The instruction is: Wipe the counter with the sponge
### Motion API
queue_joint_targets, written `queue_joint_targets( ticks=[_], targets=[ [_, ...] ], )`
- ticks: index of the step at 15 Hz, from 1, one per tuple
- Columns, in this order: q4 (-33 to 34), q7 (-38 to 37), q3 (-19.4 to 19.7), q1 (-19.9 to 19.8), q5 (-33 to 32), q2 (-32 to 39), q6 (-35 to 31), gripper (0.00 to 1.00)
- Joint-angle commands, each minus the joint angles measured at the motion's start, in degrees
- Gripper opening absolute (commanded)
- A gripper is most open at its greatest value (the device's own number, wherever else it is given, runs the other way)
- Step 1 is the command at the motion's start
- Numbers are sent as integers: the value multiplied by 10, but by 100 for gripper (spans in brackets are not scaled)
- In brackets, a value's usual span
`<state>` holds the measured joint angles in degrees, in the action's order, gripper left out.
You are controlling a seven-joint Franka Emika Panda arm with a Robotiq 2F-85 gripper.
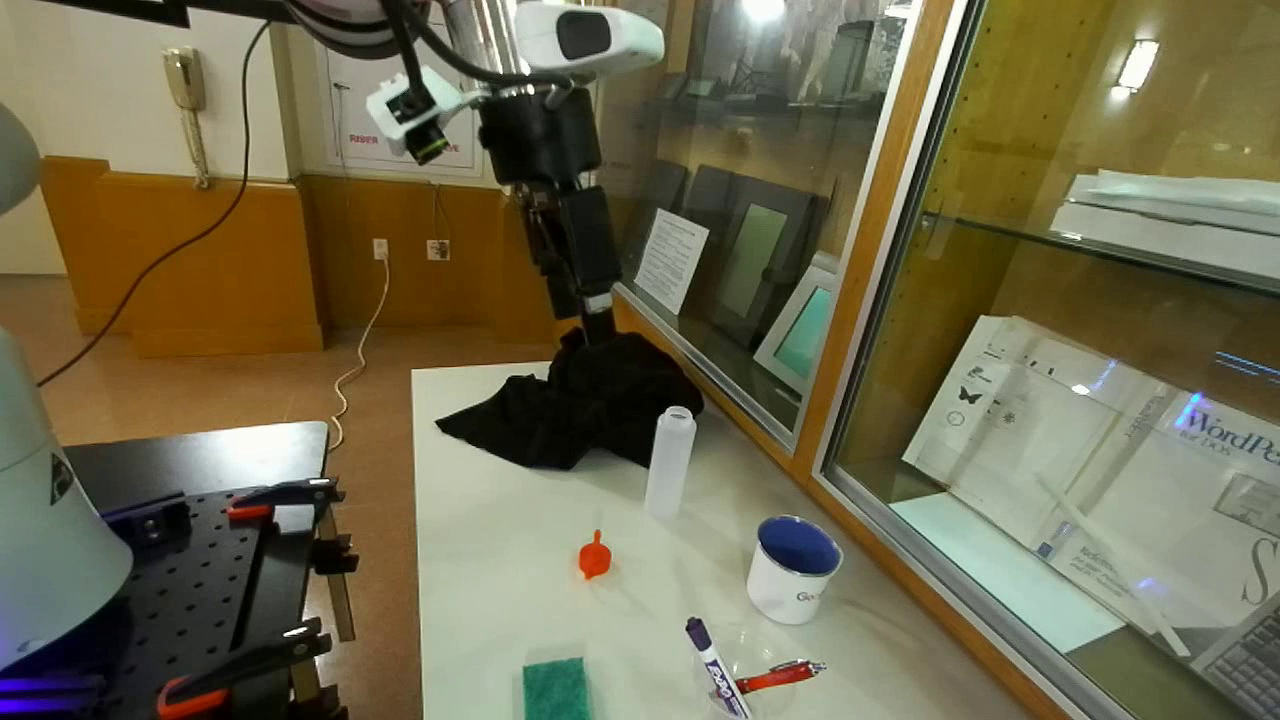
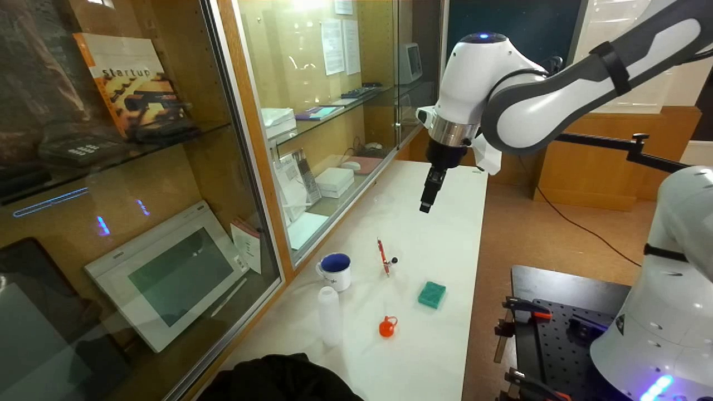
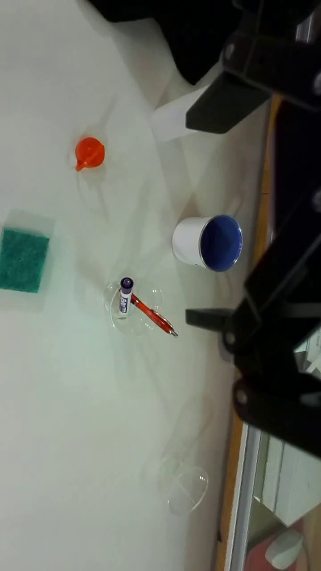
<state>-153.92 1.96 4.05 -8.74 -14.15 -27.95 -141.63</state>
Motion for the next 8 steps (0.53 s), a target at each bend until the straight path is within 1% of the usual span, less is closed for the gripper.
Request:
queue_joint_targets(
  ticks=[1,4,7,8],
  targets=[
    [-19,6,32,-5,29,36,-65,100],
    [-38,38,73,3,71,78,-109,100],
    [-53,96,115,14,127,139,-163,100],
    [-49,119,129,20,150,170,-186,100]
  ],
)
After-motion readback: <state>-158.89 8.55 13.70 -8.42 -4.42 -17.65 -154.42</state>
